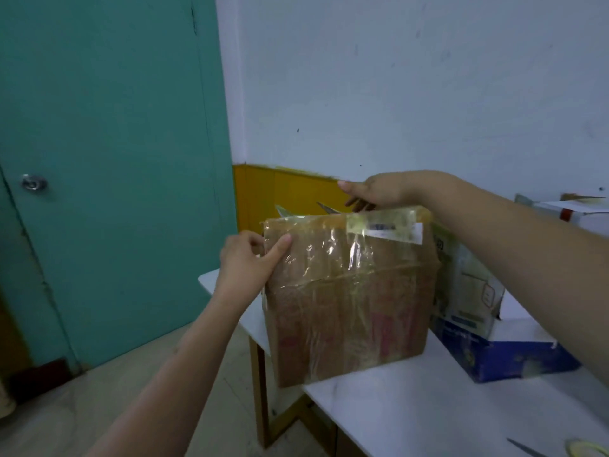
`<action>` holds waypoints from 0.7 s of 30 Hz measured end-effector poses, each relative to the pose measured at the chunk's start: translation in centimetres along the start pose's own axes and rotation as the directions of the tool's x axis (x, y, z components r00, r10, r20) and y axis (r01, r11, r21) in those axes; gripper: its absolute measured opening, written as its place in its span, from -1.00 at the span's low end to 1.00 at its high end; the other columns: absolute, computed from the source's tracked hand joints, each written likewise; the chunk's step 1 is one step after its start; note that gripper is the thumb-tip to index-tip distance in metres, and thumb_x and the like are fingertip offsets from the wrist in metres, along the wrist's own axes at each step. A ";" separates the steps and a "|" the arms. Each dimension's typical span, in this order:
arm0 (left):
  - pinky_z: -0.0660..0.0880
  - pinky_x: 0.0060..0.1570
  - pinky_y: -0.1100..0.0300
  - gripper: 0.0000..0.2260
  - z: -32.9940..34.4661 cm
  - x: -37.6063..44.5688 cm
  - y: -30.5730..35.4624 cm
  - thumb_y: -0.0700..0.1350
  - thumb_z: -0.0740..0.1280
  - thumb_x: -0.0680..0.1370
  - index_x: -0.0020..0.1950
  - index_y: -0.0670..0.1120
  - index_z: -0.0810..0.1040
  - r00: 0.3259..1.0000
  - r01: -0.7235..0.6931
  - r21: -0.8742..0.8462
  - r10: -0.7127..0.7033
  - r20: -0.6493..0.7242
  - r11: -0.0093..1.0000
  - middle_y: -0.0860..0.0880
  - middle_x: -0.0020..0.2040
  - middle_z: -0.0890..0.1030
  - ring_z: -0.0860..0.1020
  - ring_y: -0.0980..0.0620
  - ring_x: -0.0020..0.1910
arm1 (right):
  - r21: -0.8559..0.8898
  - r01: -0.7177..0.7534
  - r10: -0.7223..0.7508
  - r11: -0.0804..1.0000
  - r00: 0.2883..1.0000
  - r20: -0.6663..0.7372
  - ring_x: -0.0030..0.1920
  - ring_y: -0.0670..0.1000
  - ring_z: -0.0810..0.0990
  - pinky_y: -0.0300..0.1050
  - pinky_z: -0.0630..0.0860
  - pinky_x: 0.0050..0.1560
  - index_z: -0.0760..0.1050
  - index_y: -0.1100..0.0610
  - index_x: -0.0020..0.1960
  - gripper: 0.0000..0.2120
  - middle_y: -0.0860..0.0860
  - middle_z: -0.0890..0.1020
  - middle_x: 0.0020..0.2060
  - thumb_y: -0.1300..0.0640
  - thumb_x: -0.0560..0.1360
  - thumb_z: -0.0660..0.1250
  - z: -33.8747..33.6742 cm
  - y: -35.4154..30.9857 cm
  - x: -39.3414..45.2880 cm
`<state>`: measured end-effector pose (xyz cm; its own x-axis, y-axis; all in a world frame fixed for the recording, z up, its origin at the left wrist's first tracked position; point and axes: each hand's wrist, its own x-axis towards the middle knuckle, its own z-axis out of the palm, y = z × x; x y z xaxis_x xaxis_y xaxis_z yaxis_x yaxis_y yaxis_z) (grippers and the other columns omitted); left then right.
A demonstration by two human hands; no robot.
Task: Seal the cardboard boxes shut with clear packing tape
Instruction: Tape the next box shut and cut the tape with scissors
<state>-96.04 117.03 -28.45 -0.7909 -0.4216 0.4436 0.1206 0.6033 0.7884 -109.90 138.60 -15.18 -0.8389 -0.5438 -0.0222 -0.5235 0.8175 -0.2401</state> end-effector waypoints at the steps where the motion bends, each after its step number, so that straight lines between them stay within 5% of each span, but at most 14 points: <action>1: 0.44 0.21 0.11 -0.42 0.4 0.4 -0.2 0.32 0.43 0.44 0.21 -0.09 0.50 0.993 0.008 0.045 -0.002 -0.118 0.999 -0.02 0.19 0.50 0.48 0.04 0.22 | 0.014 0.025 -0.024 1.000 0.999 -0.035 0.31 0.09 0.51 0.12 0.30 0.45 0.45 0.01 0.42 -0.23 0.01 0.51 0.38 -0.43 0.53 -0.16 0.3 0.1 -0.2; 3: 0.25 0.40 0.09 -0.36 1.1 1.3 -0.9 0.11 0.48 0.51 0.50 0.00 0.29 0.989 -0.056 0.104 0.070 -0.132 0.993 -0.04 0.46 0.26 0.24 -0.03 0.46 | -0.091 0.037 -0.043 0.995 0.997 -0.066 0.46 0.12 0.36 0.07 0.20 0.50 0.30 -0.05 0.53 -0.33 -0.01 0.36 0.50 -0.37 0.58 -0.13 2.2 0.9 -0.3; 5: 0.16 0.51 0.03 -0.49 1.8 2.5 -1.5 -0.02 0.36 0.61 0.55 0.10 0.32 0.990 -0.141 0.170 0.134 0.054 0.975 -0.01 0.59 0.16 0.14 -0.04 0.56 | -0.196 0.060 -0.062 0.979 0.998 -0.005 0.52 0.11 0.26 0.04 0.18 0.51 0.19 -0.12 0.58 -0.43 -0.01 0.27 0.55 -0.29 0.63 -0.08 5.3 2.2 0.0; 8: 0.28 0.44 0.07 -0.72 1.8 4.3 -2.7 -0.04 0.24 0.67 0.34 0.08 0.60 0.957 -0.068 0.148 0.023 0.288 0.987 0.03 0.49 0.41 0.35 -0.01 0.48 | -0.156 0.140 -0.131 0.978 0.989 0.065 0.56 0.05 0.15 -0.01 0.08 0.53 0.05 -0.11 0.61 -0.48 -0.07 0.14 0.59 -0.20 0.68 -0.07 9.1 3.7 0.2; 13: 0.33 0.38 -0.03 -0.91 1.7 6.5 -2.6 0.02 0.42 0.56 -0.04 0.08 0.72 0.963 -0.183 0.299 0.110 0.245 0.937 -0.02 0.35 0.50 0.39 -0.07 0.39 | -0.127 0.121 -0.125 0.984 0.992 -0.021 0.58 -0.04 0.05 0.07 -0.04 0.56 0.06 -0.17 0.60 -0.50 -0.19 0.02 0.59 -0.21 0.68 -0.12 11.3 5.0 -0.5; 16: 0.21 0.46 -0.01 -0.88 2.4 7.3 -2.3 -0.03 0.40 0.59 0.12 0.04 0.63 0.924 -0.097 0.201 0.014 0.382 0.975 -0.08 0.47 0.36 0.26 -0.10 0.51 | -0.121 0.129 -0.138 0.984 0.988 -0.067 0.56 -0.05 0.14 0.20 -0.12 0.56 0.18 -0.19 0.56 -0.52 -0.20 0.13 0.57 -0.22 0.67 -0.10 11.3 4.9 -1.4; 19: 0.22 0.49 -0.05 -0.68 2.6 7.3 -2.7 0.03 0.31 0.65 0.41 0.09 0.52 0.886 -0.021 0.155 -0.053 0.461 0.988 -0.08 0.48 0.29 0.26 -0.10 0.50 | -0.132 0.089 -0.127 0.987 0.941 -0.314 0.38 -0.06 0.44 0.10 -0.08 0.55 0.52 -0.14 0.35 -0.56 -0.11 0.52 0.38 -0.19 0.67 -0.03 12.1 4.4 -2.2; 21: 0.26 0.44 0.01 -0.66 2.6 7.1 -2.9 0.04 0.30 0.65 0.43 0.08 0.52 0.897 0.019 0.128 -0.074 0.437 0.992 -0.08 0.47 0.26 0.27 -0.10 0.48 | -0.106 -0.091 0.007 0.990 0.791 -0.611 0.29 -0.01 0.50 0.06 -0.01 0.52 0.63 -0.04 0.20 -0.54 -0.03 0.62 0.24 -0.15 0.64 0.00 13.4 3.8 -3.6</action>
<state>-103.57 114.02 -28.73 -0.9800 -0.1270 0.1535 0.0275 0.6768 0.7356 -106.90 141.09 -29.03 -0.7584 -0.3086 0.5740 -0.4582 0.8789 -0.1329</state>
